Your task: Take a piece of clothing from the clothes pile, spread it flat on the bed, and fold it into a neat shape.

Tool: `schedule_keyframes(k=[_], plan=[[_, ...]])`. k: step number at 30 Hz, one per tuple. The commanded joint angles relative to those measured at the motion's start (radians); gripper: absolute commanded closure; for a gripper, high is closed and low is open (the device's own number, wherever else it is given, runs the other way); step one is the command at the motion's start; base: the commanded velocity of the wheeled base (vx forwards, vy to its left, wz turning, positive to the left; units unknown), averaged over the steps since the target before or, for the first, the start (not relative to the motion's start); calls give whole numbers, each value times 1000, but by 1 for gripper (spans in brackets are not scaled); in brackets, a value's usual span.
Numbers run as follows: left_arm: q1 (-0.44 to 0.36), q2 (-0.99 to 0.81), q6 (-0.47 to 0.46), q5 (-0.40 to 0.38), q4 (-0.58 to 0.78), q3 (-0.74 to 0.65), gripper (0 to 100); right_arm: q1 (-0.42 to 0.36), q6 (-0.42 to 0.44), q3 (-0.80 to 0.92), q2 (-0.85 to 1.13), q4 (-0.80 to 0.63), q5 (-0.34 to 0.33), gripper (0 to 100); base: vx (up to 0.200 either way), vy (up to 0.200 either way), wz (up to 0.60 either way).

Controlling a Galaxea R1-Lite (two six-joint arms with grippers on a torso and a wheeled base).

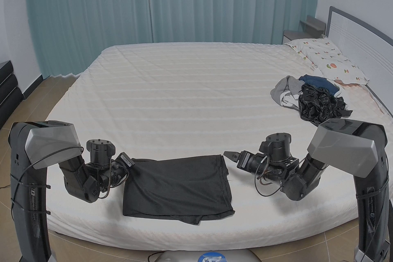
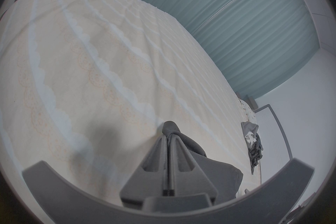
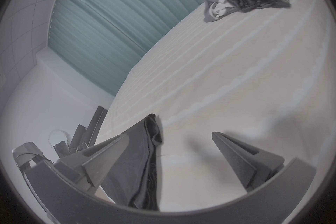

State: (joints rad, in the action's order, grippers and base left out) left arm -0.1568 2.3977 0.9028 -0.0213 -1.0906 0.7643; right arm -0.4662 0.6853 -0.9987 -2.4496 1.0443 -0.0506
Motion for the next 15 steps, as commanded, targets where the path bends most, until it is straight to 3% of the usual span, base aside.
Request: schedule_keyframes(k=[1, 9, 10, 15], plan=[[-1, 3, 1, 0, 0, -2, 100, -46, -12, -123, -124, -41, 18, 0, 0, 0, 0], [-1, 3, 1, 0, 0, -2, 100, -54, -12, -195, -167, -39, 21, 0, 0, 0, 0], [-1, 3, 1, 0, 0, -2, 100, -54, -12, -202, -167, -39, 21, 100, 0, 0, 0], [-1, 3, 1, 0, 0, -2, 100, -52, -9, -216, -175, -30, 34, 100, 0, 0, 0]])
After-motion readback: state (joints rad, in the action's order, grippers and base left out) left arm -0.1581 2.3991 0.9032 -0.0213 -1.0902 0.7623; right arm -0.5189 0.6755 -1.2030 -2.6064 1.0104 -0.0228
